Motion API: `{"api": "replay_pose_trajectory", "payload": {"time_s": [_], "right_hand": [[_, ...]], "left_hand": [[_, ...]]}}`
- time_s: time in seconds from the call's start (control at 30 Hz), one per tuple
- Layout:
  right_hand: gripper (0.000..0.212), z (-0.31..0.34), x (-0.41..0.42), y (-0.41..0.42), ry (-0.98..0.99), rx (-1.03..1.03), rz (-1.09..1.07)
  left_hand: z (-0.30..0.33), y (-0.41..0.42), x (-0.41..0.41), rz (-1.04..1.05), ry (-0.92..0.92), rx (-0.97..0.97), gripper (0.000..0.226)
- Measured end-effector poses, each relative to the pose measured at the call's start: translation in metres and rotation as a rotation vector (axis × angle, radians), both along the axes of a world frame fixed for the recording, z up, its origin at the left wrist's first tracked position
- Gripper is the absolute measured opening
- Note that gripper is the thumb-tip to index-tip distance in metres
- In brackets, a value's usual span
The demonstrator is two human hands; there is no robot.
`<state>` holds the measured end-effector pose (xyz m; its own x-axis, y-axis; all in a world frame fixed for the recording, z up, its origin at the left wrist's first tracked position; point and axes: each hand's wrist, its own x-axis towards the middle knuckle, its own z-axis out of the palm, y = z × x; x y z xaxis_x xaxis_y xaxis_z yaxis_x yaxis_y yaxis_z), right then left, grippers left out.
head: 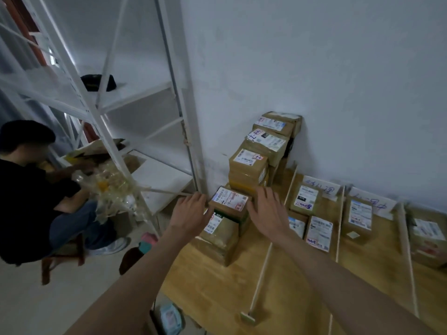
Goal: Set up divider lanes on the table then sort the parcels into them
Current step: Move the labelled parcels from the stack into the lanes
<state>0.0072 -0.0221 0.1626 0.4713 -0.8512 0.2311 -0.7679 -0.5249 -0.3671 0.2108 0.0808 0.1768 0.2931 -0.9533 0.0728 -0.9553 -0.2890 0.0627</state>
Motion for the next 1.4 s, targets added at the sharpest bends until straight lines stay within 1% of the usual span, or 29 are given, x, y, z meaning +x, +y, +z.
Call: {"api": "replay_pose_trajectory", "payload": {"time_s": [0.1, 0.23, 0.4, 0.53, 0.67, 0.83, 0.87, 0.97, 1.13, 1.2, 1.3, 1.4], "right_hand": [[0.043, 0.002, 0.012, -0.026, 0.002, -0.008, -0.079], [0.035, 0.004, 0.027, -0.055, -0.006, -0.005, -0.204], [0.033, 0.004, 0.049, -0.086, -0.023, 0.08, -0.334], [0.035, 0.002, 0.066, -0.109, -0.031, 0.156, -0.416], [0.037, -0.006, 0.081, -0.133, -0.055, 0.232, -0.467], [0.049, -0.017, 0.092, -0.146, -0.248, 0.404, -0.487], [0.053, -0.018, 0.094, -0.147, -0.293, 0.421, -0.494], [0.076, -0.029, 0.098, -0.151, -0.408, 0.452, -0.527], [0.09, -0.024, 0.097, -0.146, -0.567, 0.512, -0.556], [0.089, -0.016, 0.097, -0.144, -0.613, 0.549, -0.559], [0.075, -0.009, 0.094, -0.142, -0.646, 0.599, -0.557], [0.078, -0.009, 0.093, -0.134, -0.703, 0.639, -0.562]], "left_hand": [[0.004, -0.045, 0.017, -0.066, 0.011, -0.001, 0.04], [0.01, -0.1, 0.038, -0.195, 0.011, 0.004, 0.049], [0.012, -0.167, 0.061, -0.278, 0.051, -0.002, 0.049], [0.006, -0.21, 0.071, -0.286, 0.148, 0.018, 0.054], [-0.004, -0.24, 0.074, -0.253, 0.316, 0.038, 0.056], [-0.021, -0.257, 0.068, -0.156, 0.595, 0.104, 0.056], [-0.025, -0.257, 0.066, -0.155, 0.631, 0.101, 0.055], [-0.029, -0.255, 0.063, -0.161, 0.713, 0.041, 0.052], [-0.029, -0.254, 0.064, -0.154, 0.835, 0.019, 0.053], [-0.026, -0.253, 0.063, -0.147, 0.872, 0.019, 0.052], [-0.022, -0.248, 0.061, -0.154, 0.896, 0.016, 0.049], [-0.018, -0.241, 0.061, -0.168, 0.88, 0.009, 0.048]]}}
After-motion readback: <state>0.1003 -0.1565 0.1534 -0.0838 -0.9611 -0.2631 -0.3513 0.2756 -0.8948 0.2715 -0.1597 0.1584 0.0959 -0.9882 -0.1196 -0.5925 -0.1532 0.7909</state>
